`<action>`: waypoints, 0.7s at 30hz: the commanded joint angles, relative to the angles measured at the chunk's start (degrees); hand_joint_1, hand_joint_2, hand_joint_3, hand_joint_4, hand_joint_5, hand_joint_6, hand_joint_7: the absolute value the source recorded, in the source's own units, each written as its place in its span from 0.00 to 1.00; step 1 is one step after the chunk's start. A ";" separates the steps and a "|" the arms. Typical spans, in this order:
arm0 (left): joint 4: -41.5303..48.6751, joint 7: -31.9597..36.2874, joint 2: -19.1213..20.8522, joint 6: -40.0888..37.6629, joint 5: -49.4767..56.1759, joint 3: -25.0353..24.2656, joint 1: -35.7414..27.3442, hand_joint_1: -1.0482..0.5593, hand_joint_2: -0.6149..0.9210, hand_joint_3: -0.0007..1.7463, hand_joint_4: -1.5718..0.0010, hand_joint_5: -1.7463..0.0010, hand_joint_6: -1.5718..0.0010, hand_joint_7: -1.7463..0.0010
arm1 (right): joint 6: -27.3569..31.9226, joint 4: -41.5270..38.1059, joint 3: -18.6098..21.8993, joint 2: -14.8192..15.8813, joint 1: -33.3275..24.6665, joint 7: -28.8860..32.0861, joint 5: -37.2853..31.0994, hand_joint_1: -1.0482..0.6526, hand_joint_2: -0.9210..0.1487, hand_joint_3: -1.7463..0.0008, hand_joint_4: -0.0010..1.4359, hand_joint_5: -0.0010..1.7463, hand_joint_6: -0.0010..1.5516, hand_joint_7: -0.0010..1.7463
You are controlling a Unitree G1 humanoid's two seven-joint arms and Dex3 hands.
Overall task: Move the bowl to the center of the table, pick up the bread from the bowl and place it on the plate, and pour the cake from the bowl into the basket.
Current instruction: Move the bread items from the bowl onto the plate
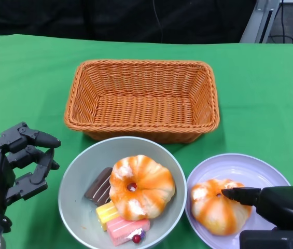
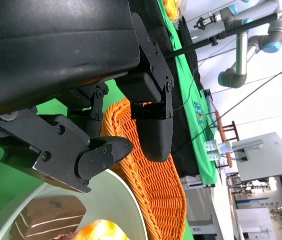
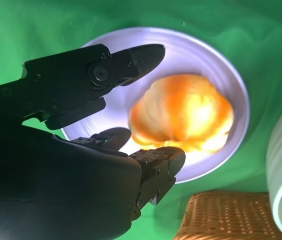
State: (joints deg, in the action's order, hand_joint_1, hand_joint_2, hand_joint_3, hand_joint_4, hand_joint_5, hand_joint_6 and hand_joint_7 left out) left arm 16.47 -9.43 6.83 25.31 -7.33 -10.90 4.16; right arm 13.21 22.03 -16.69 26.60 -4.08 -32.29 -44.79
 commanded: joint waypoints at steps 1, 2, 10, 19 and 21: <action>0.17 -0.14 0.81 0.76 -0.29 -0.41 -0.01 0.62 0.77 0.51 0.51 0.19 0.48 0.39 | 1.28 1.74 0.29 1.18 0.30 -1.98 -0.06 0.19 0.00 0.96 0.16 0.02 0.11 0.00; 0.23 -0.29 0.85 0.85 -0.38 -0.41 -0.01 0.62 0.77 0.51 0.52 0.19 0.48 0.39 | 1.84 2.30 0.39 1.25 0.27 -2.75 -0.12 0.17 0.00 0.96 0.16 0.02 0.11 0.00; -0.13 -0.21 0.93 0.37 -0.25 -0.33 -0.09 0.62 0.77 0.50 0.51 0.19 0.48 0.38 | 5.97 8.93 3.24 1.95 0.32 -6.67 0.24 0.14 0.00 0.94 0.15 0.02 0.11 0.01; -0.52 0.63 0.55 -0.54 0.35 -0.04 0.03 0.64 0.78 0.51 0.52 0.20 0.48 0.39 | 8.72 25.90 7.63 -0.30 -0.47 -8.08 2.25 0.14 0.00 0.91 0.31 0.06 0.21 0.03; 0.30 0.33 0.53 0.08 0.27 0.01 0.38 0.63 0.77 0.51 0.52 0.20 0.49 0.39 | 9.01 29.21 6.28 -1.16 0.74 -8.58 1.18 0.14 0.00 0.92 0.34 0.06 0.23 0.03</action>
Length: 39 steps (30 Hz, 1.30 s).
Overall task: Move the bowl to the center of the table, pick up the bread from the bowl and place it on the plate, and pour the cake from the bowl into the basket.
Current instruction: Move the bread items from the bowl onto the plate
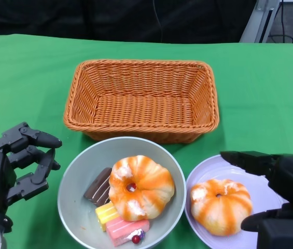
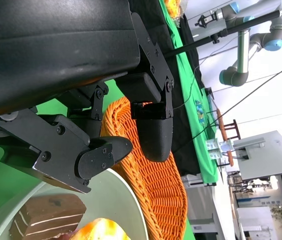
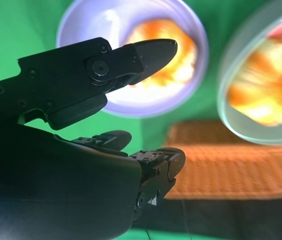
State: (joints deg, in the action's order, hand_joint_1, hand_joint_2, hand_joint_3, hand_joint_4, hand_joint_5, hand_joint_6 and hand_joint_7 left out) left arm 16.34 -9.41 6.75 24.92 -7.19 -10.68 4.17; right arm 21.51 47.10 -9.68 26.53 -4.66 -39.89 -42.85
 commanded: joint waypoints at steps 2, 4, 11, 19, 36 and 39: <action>0.71 0.21 0.54 0.65 0.09 -0.13 0.55 0.62 0.77 0.50 0.52 0.20 0.49 0.39 | 1.22 6.40 -2.25 -2.14 2.62 -1.92 -2.12 0.13 0.00 0.93 0.36 0.07 0.25 0.03; 0.88 0.17 0.48 0.77 0.12 -0.02 0.65 0.61 0.77 0.50 0.52 0.20 0.48 0.39 | 1.53 7.76 -4.01 -3.37 4.12 -2.84 -3.45 0.13 0.00 0.93 0.37 0.07 0.26 0.03; 0.63 1.71 -0.12 0.91 2.09 0.75 0.54 0.62 0.76 0.51 0.51 0.20 0.48 0.38 | -0.08 5.73 -11.29 -7.59 11.42 -5.67 -8.80 0.11 0.00 0.92 0.38 0.06 0.28 0.02; -0.34 2.36 -0.32 -0.19 3.04 1.45 0.19 0.62 0.79 0.49 0.51 0.21 0.49 0.38 | -7.18 -3.05 -18.45 -12.01 14.77 -1.04 -13.40 0.12 0.00 0.94 0.38 0.04 0.32 0.02; -3.56 3.55 -0.94 -2.81 4.41 2.25 -1.09 0.58 0.83 0.40 0.53 0.21 0.49 0.39 | -19.08 -26.03 -31.08 -14.64 20.58 9.80 -33.20 0.18 0.01 0.96 0.48 0.06 0.45 0.03; -3.77 3.38 -1.04 -3.02 4.12 2.40 -1.18 0.58 0.83 0.39 0.52 0.21 0.49 0.39 | -19.84 -29.26 -32.90 -15.03 20.27 14.85 -37.44 0.32 0.05 0.99 0.48 0.06 0.50 0.03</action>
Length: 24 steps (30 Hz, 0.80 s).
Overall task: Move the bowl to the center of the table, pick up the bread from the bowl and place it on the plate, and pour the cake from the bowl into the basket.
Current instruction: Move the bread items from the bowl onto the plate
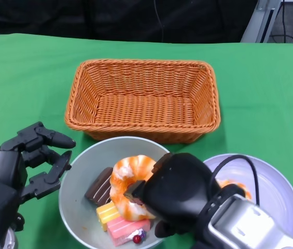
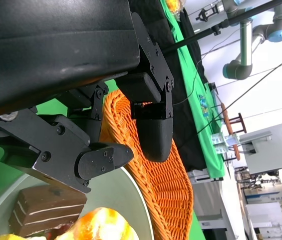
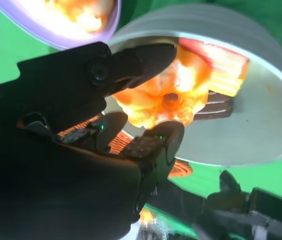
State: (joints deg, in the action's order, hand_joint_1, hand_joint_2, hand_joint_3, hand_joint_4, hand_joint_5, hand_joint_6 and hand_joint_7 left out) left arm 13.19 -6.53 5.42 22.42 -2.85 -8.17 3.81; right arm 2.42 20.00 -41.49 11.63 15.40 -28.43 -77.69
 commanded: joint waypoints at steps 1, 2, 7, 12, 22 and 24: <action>-0.63 0.51 0.21 -0.52 -0.26 -0.06 -0.83 0.58 0.83 0.39 0.52 0.21 0.49 0.39 | -1.11 -3.10 -1.67 -0.14 0.27 4.84 -3.80 0.35 0.05 0.99 0.47 0.06 0.50 0.03; -0.65 0.53 0.16 -0.54 -0.27 -0.04 -0.83 0.58 0.83 0.39 0.52 0.21 0.49 0.39 | -1.34 -3.67 -2.00 -0.16 0.32 5.75 -4.55 0.36 0.06 1.00 0.47 0.05 0.50 0.03; -1.32 0.53 0.01 -0.73 -0.01 0.40 -1.16 0.58 0.83 0.39 0.53 0.21 0.49 0.39 | -0.97 -6.43 -3.24 -1.49 0.72 6.24 -7.55 0.37 0.05 1.00 0.45 0.04 0.48 0.01; -1.32 0.29 -0.15 -0.42 -0.34 0.51 -1.22 0.58 0.83 0.38 0.53 0.20 0.49 0.39 | -1.21 -6.99 -3.49 -1.69 0.97 5.92 -9.99 0.36 0.04 0.99 0.44 0.03 0.48 0.01; -1.84 -0.65 0.15 -1.67 -1.11 0.52 -1.16 0.57 0.84 0.36 0.56 0.21 0.50 0.37 | -2.32 -3.70 -3.23 -2.34 -1.37 8.95 -7.61 0.32 0.05 1.00 0.49 0.03 0.47 0.00; -1.11 -1.90 0.55 -1.11 -2.03 0.42 -0.80 0.56 0.85 0.34 0.57 0.20 0.51 0.37 | -2.77 -2.25 -3.39 -2.56 -1.72 9.12 -7.23 0.32 0.04 1.00 0.49 0.03 0.46 0.00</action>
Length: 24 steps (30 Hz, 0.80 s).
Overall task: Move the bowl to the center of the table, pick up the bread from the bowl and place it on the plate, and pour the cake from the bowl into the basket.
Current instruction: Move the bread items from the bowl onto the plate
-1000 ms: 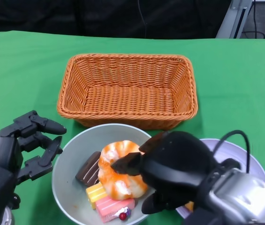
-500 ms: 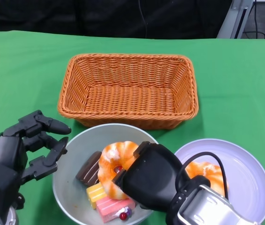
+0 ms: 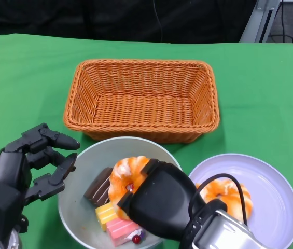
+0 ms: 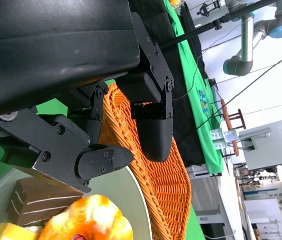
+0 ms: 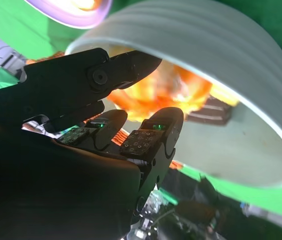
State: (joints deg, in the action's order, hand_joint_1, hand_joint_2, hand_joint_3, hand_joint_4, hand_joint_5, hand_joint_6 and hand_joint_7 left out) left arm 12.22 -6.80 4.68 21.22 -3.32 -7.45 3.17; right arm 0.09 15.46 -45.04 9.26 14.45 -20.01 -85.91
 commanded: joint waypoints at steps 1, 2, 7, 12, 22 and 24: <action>0.24 -2.29 1.43 0.38 -2.06 -0.37 0.04 0.55 0.86 0.33 0.58 0.20 0.52 0.36 | -0.75 2.79 0.13 -0.22 -0.92 1.11 1.23 0.31 0.05 1.00 0.50 0.03 0.46 0.00; 0.53 -2.82 1.51 0.44 -2.57 -0.47 0.23 0.54 0.87 0.31 0.58 0.19 0.53 0.36 | -1.10 3.27 0.14 -0.25 -1.11 1.60 1.63 0.31 0.05 1.00 0.50 0.03 0.46 0.00; 2.25 -4.60 1.50 1.99 -4.02 -0.75 0.90 0.53 0.88 0.28 0.60 0.17 0.54 0.37 | -1.74 3.30 0.23 -0.63 -1.50 2.59 2.61 0.31 0.03 1.00 0.50 0.02 0.46 0.00; 0.90 -3.72 1.30 0.91 -3.21 -0.51 0.40 0.54 0.88 0.28 0.60 0.17 0.54 0.37 | -1.62 1.59 0.18 -0.78 -0.63 1.37 2.00 0.31 0.06 1.00 0.51 0.02 0.46 0.00; 0.22 -0.33 0.48 0.96 -0.61 -0.68 -0.31 0.60 0.88 0.30 0.53 0.21 0.50 0.39 | -1.69 -5.77 1.39 -1.15 0.83 0.29 7.06 0.34 0.06 1.00 0.58 0.04 0.49 0.01; 0.10 0.15 0.54 1.19 -0.03 -0.48 -0.46 0.60 0.88 0.31 0.53 0.21 0.50 0.39 | -1.85 -7.66 1.35 -0.89 1.31 0.83 7.59 0.35 0.06 1.00 0.58 0.04 0.50 0.01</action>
State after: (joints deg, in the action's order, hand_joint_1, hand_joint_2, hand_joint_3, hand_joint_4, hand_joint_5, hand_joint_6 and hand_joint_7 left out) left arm 12.80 -7.62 4.65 22.11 -3.94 -7.60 3.47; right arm -1.53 9.54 -43.79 7.76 15.53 -18.98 -79.21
